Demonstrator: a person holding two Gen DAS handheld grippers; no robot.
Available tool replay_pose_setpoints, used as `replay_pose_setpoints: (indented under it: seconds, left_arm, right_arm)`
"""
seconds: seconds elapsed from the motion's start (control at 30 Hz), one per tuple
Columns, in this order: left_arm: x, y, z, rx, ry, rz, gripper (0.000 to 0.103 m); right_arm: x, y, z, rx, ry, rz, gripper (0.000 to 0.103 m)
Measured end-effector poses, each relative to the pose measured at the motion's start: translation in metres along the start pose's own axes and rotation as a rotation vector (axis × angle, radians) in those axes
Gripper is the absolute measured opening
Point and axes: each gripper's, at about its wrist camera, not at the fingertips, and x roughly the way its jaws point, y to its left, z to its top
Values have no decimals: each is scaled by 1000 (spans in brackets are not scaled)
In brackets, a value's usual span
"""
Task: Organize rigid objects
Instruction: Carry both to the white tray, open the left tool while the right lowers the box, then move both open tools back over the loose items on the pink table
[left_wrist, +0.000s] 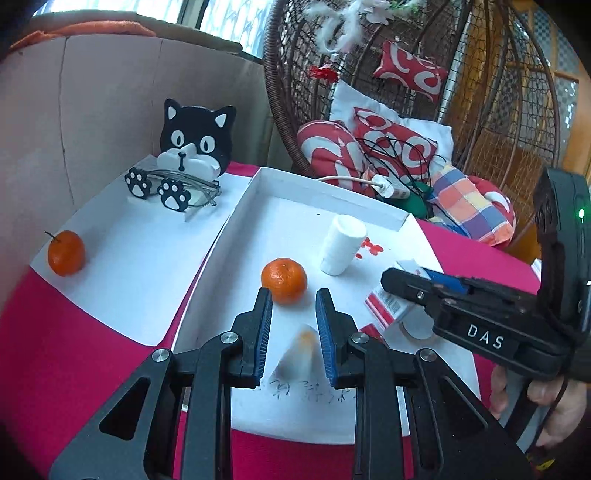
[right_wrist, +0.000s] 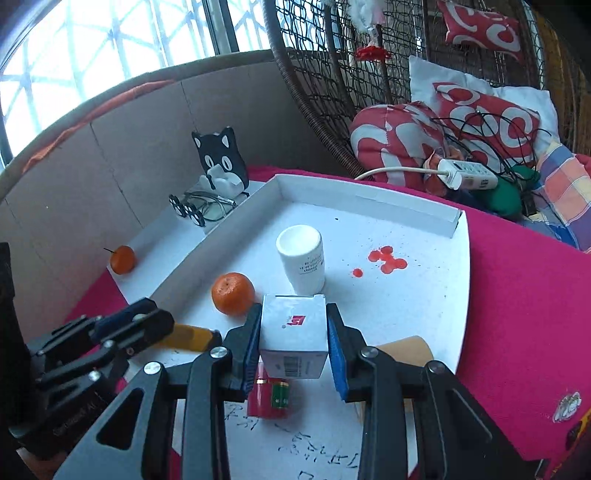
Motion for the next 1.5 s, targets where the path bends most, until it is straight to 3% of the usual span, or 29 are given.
replay_pose_setpoints:
  seconds: [0.03,0.07,0.1,0.13,0.17,0.3,0.53,0.7,0.87,1.07,1.27,1.5]
  left_arm:
    - [0,0,0,-1,-4,0,32]
    - [-1,0,0,0,-7,0,56]
    - [-1,0,0,2,-10,6,71]
    - [-3,0,-1,2,-22,14,94]
    - [-4,1,-1,4,-34,20,103]
    - [-11,1,-1,2,-59,45,103]
    - [-25,-17,2,26,-94,8,103]
    - [-29,-53,-1,98,-83,-52,103]
    - [-27,-107,-13,204,-25,-159,103]
    - [-6,-184,-42,353,121,-279,103]
    - [18,-236,-66,455,176,-257,103]
    - [52,-253,-86,482,284,-203,103]
  right_arm:
    - [0,-2,-1,12,-2,1,40]
    - [0,-6,-2,26,-7,1,61]
    - [-1,-7,-2,35,-15,3,75]
    - [-5,-10,-3,49,-36,-2,94]
    - [-8,-12,-3,57,-57,-18,98]
    - [-25,-20,-2,83,-108,-35,103]
    - [-67,-34,-2,122,-205,-66,103]
    - [-102,-57,-8,156,-274,-107,103]
    - [-147,-98,-18,234,-357,-164,103]
    - [-207,-151,-45,343,-463,-245,103]
    - [-252,-178,-72,371,-543,-338,103]
    - [-284,-207,-103,430,-585,-379,103]
